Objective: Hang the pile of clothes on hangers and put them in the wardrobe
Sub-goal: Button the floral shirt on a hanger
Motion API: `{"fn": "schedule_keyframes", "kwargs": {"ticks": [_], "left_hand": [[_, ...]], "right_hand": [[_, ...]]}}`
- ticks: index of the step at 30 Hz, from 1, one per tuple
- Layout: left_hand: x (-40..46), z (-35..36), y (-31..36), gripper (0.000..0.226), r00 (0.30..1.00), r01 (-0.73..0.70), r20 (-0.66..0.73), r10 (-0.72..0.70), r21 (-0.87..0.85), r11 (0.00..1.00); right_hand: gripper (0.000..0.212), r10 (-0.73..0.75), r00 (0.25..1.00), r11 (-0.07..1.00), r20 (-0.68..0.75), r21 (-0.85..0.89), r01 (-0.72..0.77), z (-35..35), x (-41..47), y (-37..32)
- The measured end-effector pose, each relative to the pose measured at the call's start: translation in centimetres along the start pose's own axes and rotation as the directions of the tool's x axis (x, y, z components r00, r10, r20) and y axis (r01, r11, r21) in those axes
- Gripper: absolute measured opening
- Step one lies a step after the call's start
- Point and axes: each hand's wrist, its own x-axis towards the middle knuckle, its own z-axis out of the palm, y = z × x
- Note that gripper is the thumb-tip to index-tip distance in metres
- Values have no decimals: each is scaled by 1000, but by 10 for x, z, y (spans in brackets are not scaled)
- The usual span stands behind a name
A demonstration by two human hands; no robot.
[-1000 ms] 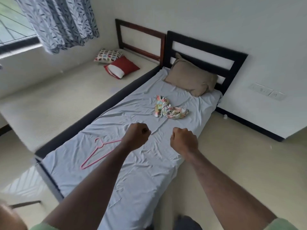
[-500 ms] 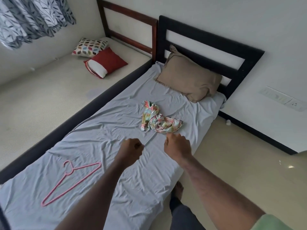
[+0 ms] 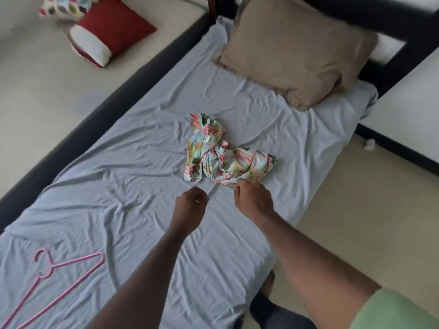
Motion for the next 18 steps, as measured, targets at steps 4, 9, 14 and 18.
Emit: {"fn": "schedule_keyframes", "kwargs": {"ticks": [4, 9, 14, 18], "left_hand": [[63, 55, -55, 23, 1000, -19, 2, 19, 55, 998], [136, 90, -116, 71, 998, 50, 41, -57, 138, 989], [193, 107, -143, 74, 981, 160, -121, -150, 78, 984], [207, 117, -160, 56, 986, 135, -116, -116, 167, 977]], "right_hand": [[41, -63, 994, 997, 91, 53, 59, 85, 62, 34], [85, -49, 997, 998, 67, -26, 51, 167, 99, 62], [55, -49, 985, 999, -168, -16, 47, 212, 128, 74], [41, 24, 961, 999, -277, 49, -11, 227, 143, 74]]}}
